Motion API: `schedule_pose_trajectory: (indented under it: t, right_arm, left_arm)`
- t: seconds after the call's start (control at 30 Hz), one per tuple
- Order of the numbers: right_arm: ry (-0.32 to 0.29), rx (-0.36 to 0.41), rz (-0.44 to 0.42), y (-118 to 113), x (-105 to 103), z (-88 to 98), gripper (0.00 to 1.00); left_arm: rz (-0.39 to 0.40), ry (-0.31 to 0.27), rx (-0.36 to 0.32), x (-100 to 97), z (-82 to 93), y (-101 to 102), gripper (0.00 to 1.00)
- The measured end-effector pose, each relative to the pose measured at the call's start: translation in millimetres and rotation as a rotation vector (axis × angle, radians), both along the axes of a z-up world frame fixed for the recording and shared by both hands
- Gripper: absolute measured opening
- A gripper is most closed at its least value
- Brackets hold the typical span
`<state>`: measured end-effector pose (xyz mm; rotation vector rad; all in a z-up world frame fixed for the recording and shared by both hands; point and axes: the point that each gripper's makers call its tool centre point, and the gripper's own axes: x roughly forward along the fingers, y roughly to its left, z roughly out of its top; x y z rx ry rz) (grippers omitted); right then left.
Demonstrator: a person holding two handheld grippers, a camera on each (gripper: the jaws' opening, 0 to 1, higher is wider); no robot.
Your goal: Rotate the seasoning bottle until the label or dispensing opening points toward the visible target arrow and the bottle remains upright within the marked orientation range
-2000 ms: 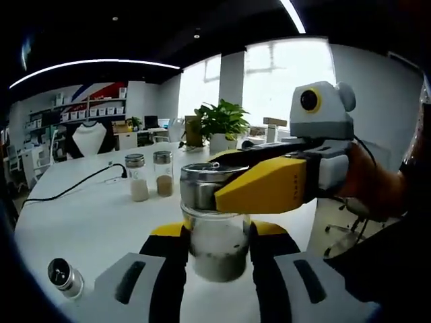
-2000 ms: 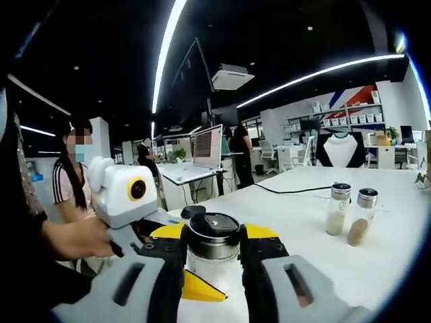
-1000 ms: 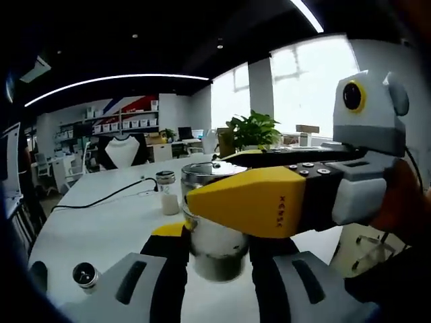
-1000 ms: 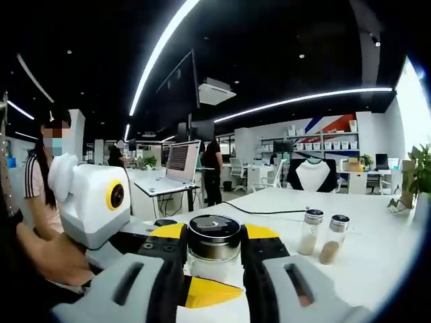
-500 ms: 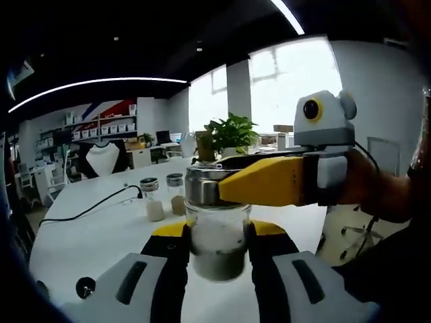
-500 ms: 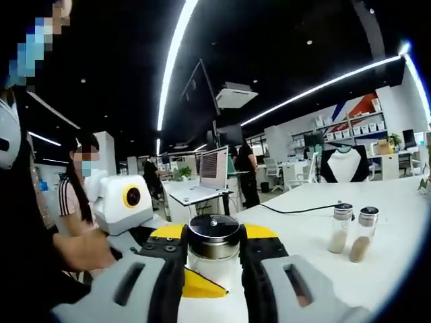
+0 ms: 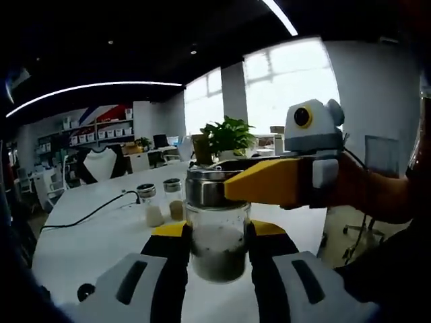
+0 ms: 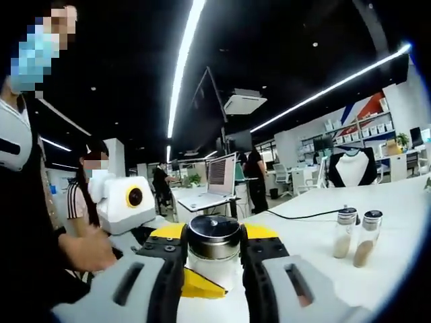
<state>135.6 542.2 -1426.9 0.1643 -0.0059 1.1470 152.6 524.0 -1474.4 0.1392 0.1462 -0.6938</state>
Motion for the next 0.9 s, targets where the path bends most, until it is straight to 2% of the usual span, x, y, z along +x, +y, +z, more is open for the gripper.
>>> schedule_pose_trajectory:
  t: [0.13, 0.23, 0.3, 0.37, 0.57, 0.63, 0.67, 0.7, 0.77, 0.83, 0.9]
  right_arm:
    - [-0.02, 0.002, -0.136, 1, 6, 3.2, 0.29]
    - [-0.064, -0.005, -0.255, 1, 8, 7.9, 0.3]
    - [-0.094, -0.027, -0.263, 3, 6, 9.0, 0.3]
    - [-0.098, -0.033, -0.253, 3, 5, 8.9, 0.29]
    - [-0.045, -0.014, -0.176, 2, 7, 7.8, 0.29]
    - [-0.026, -0.001, -0.103, 2, 7, 8.9, 0.28]
    - [-0.032, -0.008, -0.041, 2, 4, 9.2, 0.28]
    - [-0.033, -0.017, -0.009, 2, 3, 8.8, 0.28]
    - [-0.048, -0.034, 0.049, 2, -2, 8.7, 0.28]
    - [-0.073, -0.062, 0.105, 3, -7, 9.2, 0.28]
    - [-0.106, -0.103, 0.145, 4, -12, 9.6, 0.28]
  left_arm:
    - [0.088, -0.038, 0.018, 3.9, 4.0, 1, 0.36]
    - [0.106, -0.047, 0.006, 2.9, 6.7, -1, 0.36]
    - [0.114, -0.059, 0.01, 2.0, 8.2, -1, 0.36]
    - [0.109, -0.059, 0.012, 2.3, 8.5, 0, 0.36]
    - [0.07, -0.046, -0.006, -0.8, 8.4, 2, 0.36]
    - [0.026, -0.043, -0.009, -3.0, 10.1, 2, 0.36]
    - [0.004, -0.038, -0.007, -4.3, 10.5, 2, 0.36]
    - [-0.05, -0.02, -0.006, -7.8, 10.2, -1, 0.36]
    - [-0.097, -0.009, -0.002, -10.6, 10.4, -3, 0.36]
    - [-0.132, -0.024, 0.033, -12.4, 11.0, -4, 0.36]
    - [-0.162, -0.029, 0.035, -13.7, 11.8, -5, 0.36]
